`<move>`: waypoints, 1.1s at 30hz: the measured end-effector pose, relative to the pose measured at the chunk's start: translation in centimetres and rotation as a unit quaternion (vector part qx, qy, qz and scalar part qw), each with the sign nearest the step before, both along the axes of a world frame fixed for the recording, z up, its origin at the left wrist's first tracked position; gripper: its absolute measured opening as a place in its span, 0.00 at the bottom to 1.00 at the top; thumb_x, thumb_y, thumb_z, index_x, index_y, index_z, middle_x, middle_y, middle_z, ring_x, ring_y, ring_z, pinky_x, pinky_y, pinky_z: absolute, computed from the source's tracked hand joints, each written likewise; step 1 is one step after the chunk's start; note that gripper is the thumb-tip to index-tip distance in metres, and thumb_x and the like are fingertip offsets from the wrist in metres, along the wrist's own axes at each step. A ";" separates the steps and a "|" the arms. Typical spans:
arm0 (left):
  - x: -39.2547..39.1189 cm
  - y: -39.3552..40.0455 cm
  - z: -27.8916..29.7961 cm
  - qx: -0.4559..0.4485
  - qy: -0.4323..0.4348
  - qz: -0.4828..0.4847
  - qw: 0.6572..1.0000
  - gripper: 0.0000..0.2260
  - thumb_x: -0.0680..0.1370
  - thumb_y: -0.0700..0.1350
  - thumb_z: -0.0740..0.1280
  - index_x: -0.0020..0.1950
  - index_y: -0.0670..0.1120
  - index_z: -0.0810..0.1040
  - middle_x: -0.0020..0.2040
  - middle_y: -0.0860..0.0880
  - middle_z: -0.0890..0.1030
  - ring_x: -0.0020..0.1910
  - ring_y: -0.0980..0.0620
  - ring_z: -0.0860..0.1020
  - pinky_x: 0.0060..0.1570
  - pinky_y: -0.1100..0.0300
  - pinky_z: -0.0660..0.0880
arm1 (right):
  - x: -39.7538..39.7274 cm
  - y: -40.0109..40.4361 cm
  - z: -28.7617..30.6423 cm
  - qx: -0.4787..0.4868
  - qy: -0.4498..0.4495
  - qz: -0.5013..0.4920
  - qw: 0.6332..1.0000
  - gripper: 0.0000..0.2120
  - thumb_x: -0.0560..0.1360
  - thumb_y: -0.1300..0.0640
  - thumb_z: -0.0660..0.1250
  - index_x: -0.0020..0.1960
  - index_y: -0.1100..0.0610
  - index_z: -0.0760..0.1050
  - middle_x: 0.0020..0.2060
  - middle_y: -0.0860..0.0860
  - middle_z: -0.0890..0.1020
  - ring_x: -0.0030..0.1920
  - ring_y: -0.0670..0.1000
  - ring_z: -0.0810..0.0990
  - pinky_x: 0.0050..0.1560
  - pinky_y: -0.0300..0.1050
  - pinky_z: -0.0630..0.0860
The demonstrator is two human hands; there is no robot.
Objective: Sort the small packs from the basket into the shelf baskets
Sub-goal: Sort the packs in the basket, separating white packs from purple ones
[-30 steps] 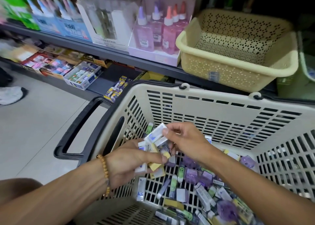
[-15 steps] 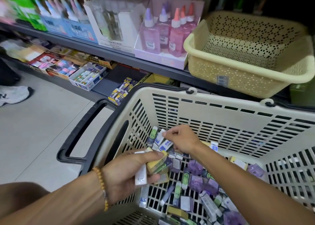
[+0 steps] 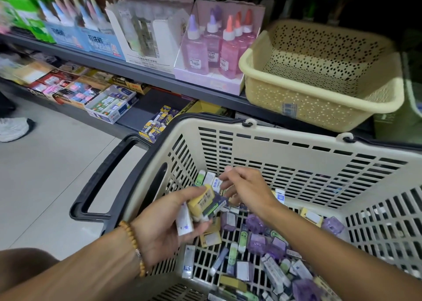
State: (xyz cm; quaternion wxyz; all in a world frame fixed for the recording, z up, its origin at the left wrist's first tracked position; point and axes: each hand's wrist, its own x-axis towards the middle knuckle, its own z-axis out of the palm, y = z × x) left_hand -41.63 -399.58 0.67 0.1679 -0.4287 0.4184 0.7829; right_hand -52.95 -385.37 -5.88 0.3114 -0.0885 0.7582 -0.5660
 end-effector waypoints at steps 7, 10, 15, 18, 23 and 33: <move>-0.3 0.4 0.3 -0.027 0.027 -0.018 0.999 0.18 0.72 0.51 0.71 0.55 0.40 0.82 0.55 0.35 0.82 0.47 0.42 0.81 0.33 0.57 0.82 | 2.0 1.5 2.3 -0.078 -0.112 0.073 0.988 0.06 0.75 0.62 0.71 0.52 0.58 0.81 0.39 0.55 0.85 0.35 0.49 0.82 0.34 0.39 0.78; -0.3 0.6 0.4 -0.079 0.046 -0.061 0.994 0.22 0.68 0.55 0.73 0.56 0.42 0.82 0.54 0.37 0.83 0.48 0.42 0.83 0.37 0.56 0.82 | 2.3 1.5 2.5 -0.119 -0.170 0.046 0.977 0.05 0.74 0.65 0.71 0.50 0.60 0.79 0.36 0.51 0.84 0.33 0.48 0.80 0.33 0.38 0.78; -0.7 1.1 0.2 -0.140 0.048 -0.020 0.989 0.15 0.72 0.48 0.73 0.53 0.40 0.80 0.43 0.41 0.86 0.35 0.46 0.84 0.32 0.58 0.81 | 1.3 2.9 2.5 -0.134 -0.215 0.031 0.967 0.09 0.75 0.64 0.69 0.54 0.65 0.79 0.38 0.54 0.82 0.32 0.47 0.77 0.32 0.37 0.76; -0.8 1.3 -0.2 -0.156 0.036 -0.006 0.987 0.13 0.72 0.46 0.73 0.51 0.39 0.80 0.42 0.40 0.85 0.34 0.46 0.84 0.25 0.62 0.78 | 0.0 4.3 2.1 -0.076 -0.191 0.000 0.979 0.05 0.76 0.62 0.69 0.50 0.63 0.81 0.37 0.56 0.81 0.31 0.47 0.76 0.31 0.37 0.74; -1.1 0.9 -0.1 -0.154 0.033 0.031 0.987 0.12 0.74 0.45 0.72 0.52 0.37 0.79 0.41 0.39 0.85 0.30 0.49 0.83 0.21 0.65 0.74 | -1.7 3.5 -0.7 0.129 -0.070 -0.028 0.989 0.06 0.75 0.59 0.72 0.43 0.62 0.81 0.28 0.56 0.81 0.25 0.48 0.76 0.30 0.39 0.75; -1.4 0.7 -0.3 -0.142 0.035 0.050 0.988 0.13 0.75 0.45 0.71 0.54 0.39 0.78 0.41 0.40 0.85 0.31 0.48 0.83 0.22 0.65 0.75 | -1.5 2.2 -2.3 0.242 0.098 -0.083 0.962 0.20 0.70 0.46 0.75 0.32 0.62 0.78 0.26 0.56 0.82 0.30 0.53 0.83 0.42 0.45 0.79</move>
